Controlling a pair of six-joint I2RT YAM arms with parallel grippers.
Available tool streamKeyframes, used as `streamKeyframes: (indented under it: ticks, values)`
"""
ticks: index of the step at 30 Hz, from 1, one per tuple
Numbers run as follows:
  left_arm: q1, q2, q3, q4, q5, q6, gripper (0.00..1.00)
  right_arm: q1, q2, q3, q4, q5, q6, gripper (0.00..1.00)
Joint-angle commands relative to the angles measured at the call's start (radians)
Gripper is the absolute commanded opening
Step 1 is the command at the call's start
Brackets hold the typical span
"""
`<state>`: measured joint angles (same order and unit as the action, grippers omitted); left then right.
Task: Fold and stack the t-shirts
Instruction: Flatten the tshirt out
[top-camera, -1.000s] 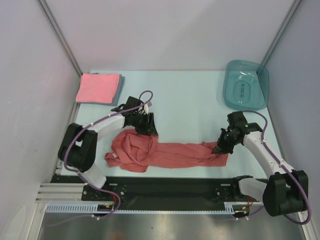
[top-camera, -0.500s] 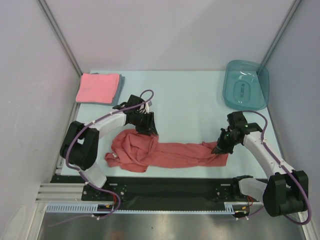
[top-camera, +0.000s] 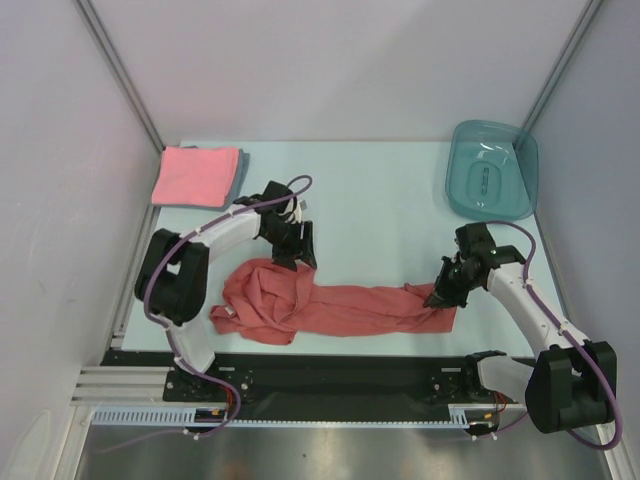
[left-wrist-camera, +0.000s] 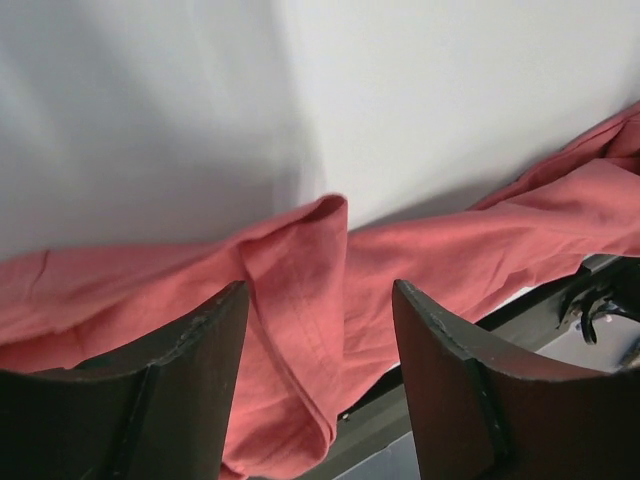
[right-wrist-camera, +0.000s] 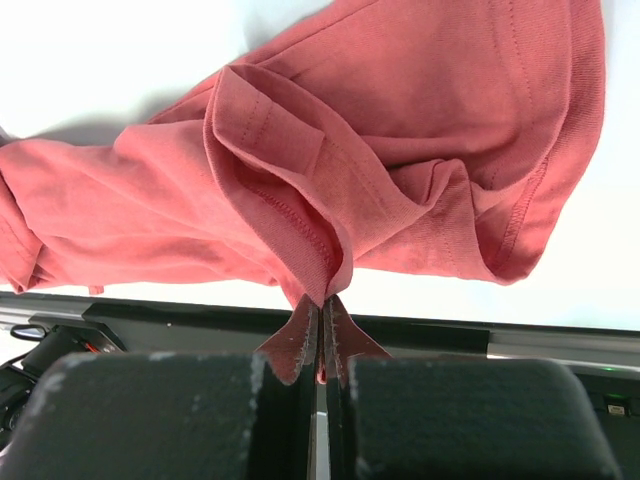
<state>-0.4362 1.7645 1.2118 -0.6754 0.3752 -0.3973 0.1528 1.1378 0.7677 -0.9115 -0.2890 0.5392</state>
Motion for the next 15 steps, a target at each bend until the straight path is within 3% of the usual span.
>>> streamKeyframes:
  ticks: [1, 7, 11, 15]
  values:
    - [0.013, 0.075, 0.042, -0.046, 0.106, 0.061, 0.65, -0.009, -0.009, 0.022, -0.001, -0.010, -0.021, 0.00]
    - [0.022, 0.154, 0.083, -0.076, 0.054, 0.092, 0.60, -0.019, -0.004, 0.024, -0.001, -0.010, -0.030, 0.00]
    - [-0.015, 0.118, 0.080, -0.035, 0.161, 0.045, 0.57, -0.021, -0.003, 0.021, -0.001, -0.012, -0.038, 0.00]
    - [-0.107, 0.084, 0.040, 0.123, 0.298, -0.113, 0.56, -0.024, 0.000, 0.018, 0.005, -0.021, -0.041, 0.00]
